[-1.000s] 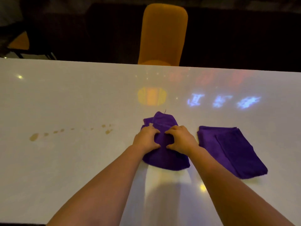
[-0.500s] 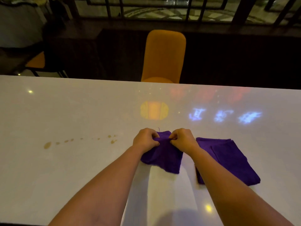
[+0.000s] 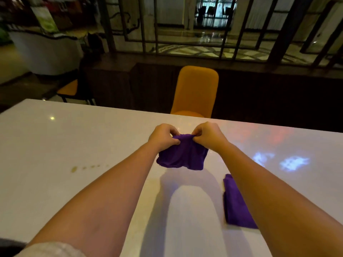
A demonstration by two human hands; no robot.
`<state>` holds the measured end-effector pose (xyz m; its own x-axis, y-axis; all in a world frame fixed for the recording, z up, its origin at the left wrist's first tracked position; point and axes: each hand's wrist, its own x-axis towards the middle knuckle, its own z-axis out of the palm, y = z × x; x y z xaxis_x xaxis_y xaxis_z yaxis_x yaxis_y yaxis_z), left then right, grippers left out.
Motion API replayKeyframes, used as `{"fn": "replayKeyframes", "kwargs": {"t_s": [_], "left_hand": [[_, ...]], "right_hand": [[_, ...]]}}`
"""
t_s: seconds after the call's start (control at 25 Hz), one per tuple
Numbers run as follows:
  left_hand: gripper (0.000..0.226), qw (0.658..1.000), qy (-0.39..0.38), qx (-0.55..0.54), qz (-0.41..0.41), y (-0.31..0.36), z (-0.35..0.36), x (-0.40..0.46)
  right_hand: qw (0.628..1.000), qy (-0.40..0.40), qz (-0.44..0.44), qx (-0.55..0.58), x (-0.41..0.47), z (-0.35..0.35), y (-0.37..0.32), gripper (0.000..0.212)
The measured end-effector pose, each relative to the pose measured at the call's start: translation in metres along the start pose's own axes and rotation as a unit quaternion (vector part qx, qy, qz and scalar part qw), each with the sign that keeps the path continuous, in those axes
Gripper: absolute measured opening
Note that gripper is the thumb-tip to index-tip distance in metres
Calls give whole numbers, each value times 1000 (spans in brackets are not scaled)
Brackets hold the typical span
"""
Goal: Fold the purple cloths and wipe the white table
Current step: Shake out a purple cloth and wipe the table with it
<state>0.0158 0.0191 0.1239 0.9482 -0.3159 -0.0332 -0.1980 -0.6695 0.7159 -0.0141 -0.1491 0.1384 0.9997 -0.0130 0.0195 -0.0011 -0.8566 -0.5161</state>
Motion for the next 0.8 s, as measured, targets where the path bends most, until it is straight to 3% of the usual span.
{"fn": "replayKeyframes", "kwargs": {"t_s": [0.36,0.8], "left_hand": [[16,999,36,13,18,-34,-83,6],[9,999,-46,0,24,-131,-104,36]], "right_hand": [[998,32,-47,-29,45,12,-84,11],[997,-18,68,-43,75,91,-129,18]]}}
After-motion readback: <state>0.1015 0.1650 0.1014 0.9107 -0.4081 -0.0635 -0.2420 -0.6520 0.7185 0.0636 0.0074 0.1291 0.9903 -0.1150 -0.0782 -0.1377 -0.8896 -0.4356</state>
